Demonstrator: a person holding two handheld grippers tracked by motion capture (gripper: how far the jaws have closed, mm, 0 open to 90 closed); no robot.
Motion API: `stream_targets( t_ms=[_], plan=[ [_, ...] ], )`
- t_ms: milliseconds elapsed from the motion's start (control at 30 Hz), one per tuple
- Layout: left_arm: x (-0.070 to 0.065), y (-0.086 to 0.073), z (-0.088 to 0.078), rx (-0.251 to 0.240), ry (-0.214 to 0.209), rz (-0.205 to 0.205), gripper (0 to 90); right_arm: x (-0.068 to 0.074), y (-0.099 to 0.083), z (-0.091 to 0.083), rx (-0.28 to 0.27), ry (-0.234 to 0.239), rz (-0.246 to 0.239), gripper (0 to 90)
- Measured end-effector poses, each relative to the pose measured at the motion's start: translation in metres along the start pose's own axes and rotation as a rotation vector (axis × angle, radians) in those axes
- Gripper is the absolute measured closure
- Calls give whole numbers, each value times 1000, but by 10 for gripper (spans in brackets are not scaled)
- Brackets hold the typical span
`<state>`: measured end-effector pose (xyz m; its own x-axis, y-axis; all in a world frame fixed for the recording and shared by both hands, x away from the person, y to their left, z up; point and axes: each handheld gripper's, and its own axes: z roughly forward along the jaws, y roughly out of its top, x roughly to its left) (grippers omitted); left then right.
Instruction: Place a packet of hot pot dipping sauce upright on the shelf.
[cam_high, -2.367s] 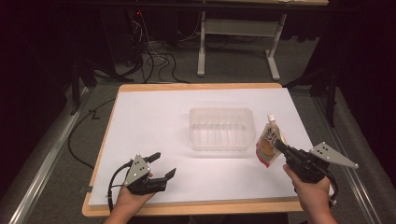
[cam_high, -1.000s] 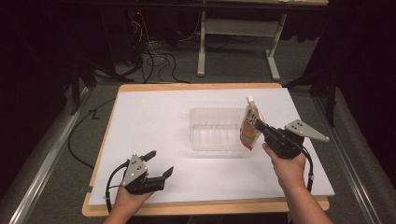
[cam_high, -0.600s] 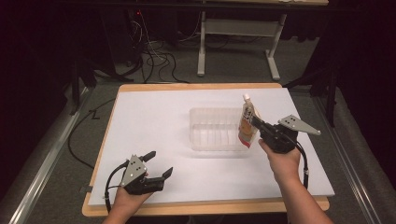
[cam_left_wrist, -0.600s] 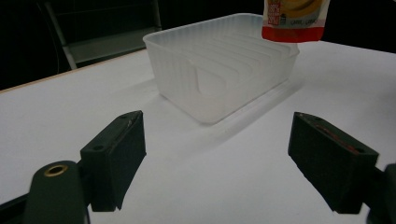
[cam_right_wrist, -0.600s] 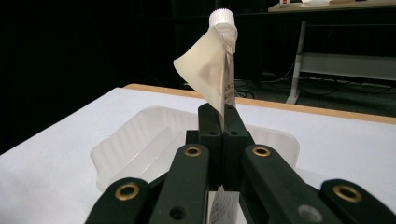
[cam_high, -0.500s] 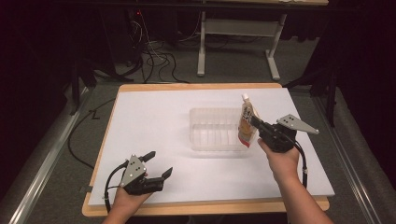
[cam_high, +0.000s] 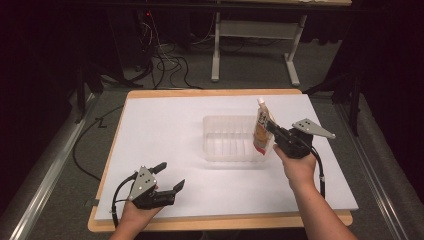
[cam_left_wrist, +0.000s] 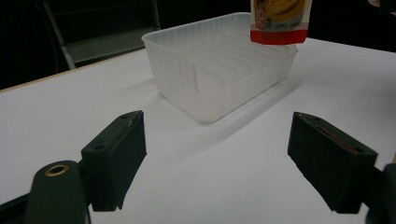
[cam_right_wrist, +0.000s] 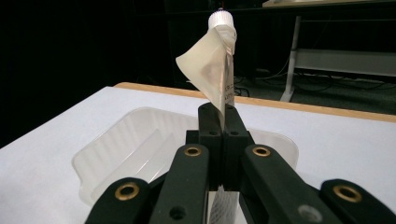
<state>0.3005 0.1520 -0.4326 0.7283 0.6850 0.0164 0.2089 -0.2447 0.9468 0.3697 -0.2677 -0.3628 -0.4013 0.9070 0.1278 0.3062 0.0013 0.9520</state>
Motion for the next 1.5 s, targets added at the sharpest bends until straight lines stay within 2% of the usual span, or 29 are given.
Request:
stream_targets(
  t_ms=[367,867,1067,1500],
  plan=[
    [0,0,1,4,-3,6,202,0,5,18,20,-15,-5,900],
    [-1,0,1,7,-13,10,204,1,6,39,14,-39,-2,900],
    [-1,0,1,6,-12,9,205,2,-2,47,48,-52,-19,900],
    [0,-1,1,9,-16,11,205,-4,-13,51,41,-77,-17,900]
  ],
)
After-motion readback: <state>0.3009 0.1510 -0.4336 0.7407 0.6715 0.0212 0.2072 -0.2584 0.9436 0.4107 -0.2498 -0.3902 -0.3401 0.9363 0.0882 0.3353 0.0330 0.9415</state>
